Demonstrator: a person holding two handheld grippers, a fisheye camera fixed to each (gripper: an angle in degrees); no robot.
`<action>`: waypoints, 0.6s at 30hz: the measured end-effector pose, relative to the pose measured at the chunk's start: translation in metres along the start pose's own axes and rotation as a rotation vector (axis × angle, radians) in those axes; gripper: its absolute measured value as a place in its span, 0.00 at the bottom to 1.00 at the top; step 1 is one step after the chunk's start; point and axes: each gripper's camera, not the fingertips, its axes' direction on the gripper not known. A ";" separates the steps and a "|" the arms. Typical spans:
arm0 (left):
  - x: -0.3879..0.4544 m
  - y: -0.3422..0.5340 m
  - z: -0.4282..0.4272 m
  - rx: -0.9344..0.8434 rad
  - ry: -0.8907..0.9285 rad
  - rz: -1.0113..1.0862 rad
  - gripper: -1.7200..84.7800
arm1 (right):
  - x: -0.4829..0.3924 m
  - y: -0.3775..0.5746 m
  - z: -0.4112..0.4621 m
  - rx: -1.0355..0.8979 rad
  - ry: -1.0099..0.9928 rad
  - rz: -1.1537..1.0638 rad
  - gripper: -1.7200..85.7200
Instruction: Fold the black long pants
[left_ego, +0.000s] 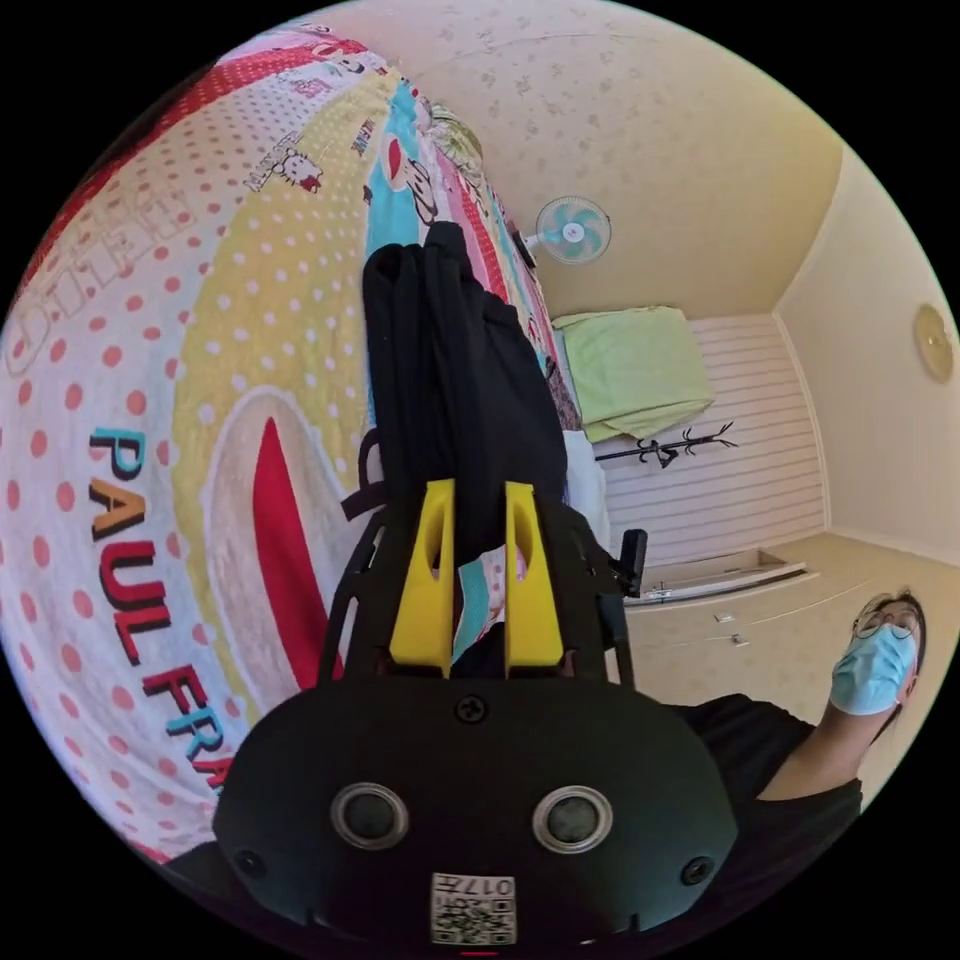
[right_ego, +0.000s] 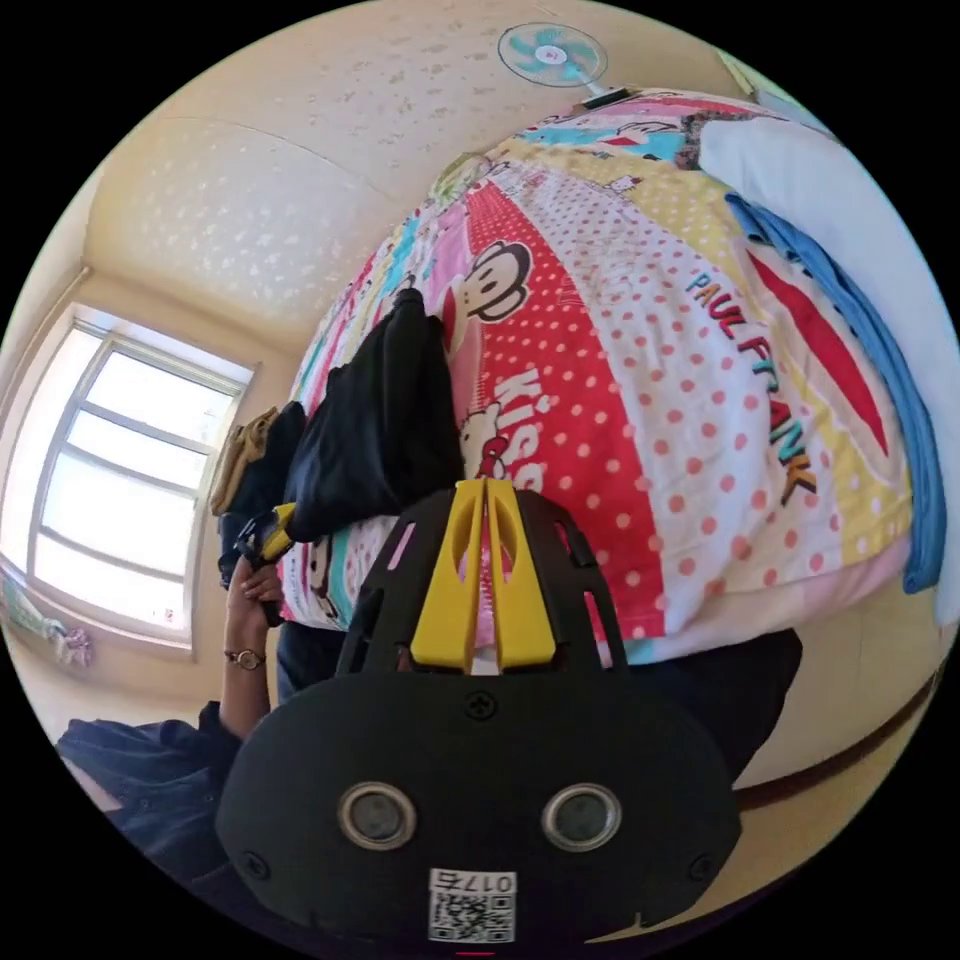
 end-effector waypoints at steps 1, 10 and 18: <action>-0.013 0.004 -0.005 0.022 0.073 -0.056 0.12 | 0.011 0.005 -0.003 -0.022 0.071 0.023 0.05; -0.048 0.010 -0.015 0.140 0.259 -0.215 0.20 | 0.027 0.018 0.006 -0.096 -0.603 0.072 0.23; -0.011 0.028 -0.001 -0.007 0.242 -0.168 0.08 | -0.001 0.014 0.031 -0.004 -0.715 0.247 0.29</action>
